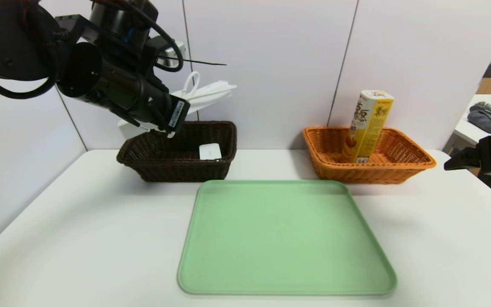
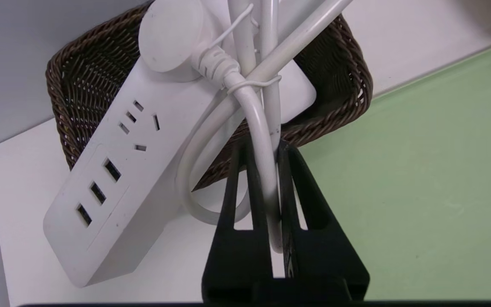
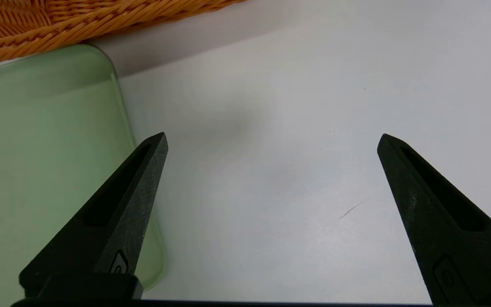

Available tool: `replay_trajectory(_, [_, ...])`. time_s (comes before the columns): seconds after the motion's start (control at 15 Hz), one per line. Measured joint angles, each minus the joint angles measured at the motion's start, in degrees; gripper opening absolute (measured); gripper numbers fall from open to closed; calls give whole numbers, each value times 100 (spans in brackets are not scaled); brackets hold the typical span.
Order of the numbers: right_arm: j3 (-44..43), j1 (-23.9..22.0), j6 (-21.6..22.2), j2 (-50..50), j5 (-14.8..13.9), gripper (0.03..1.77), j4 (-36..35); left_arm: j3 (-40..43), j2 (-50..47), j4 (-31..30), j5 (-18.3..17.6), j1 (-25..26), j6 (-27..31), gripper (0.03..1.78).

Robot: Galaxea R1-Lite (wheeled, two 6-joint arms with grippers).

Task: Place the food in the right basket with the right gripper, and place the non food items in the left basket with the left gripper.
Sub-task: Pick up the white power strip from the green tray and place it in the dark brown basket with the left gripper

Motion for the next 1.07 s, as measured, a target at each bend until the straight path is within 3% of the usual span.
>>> replay_trajectory(0.2, [24,-89,-59,24,2,170,-17,50,162,-4,-523,265,72,15])
replay_trajectory(0.8, [28,-116,-98,157,-2,170,-15,-72,566,-108,-623,736,798,15])
replay_trajectory(1.07, [24,-119,-91,236,-16,170,-15,-322,874,-354,-1079,975,1174,15])
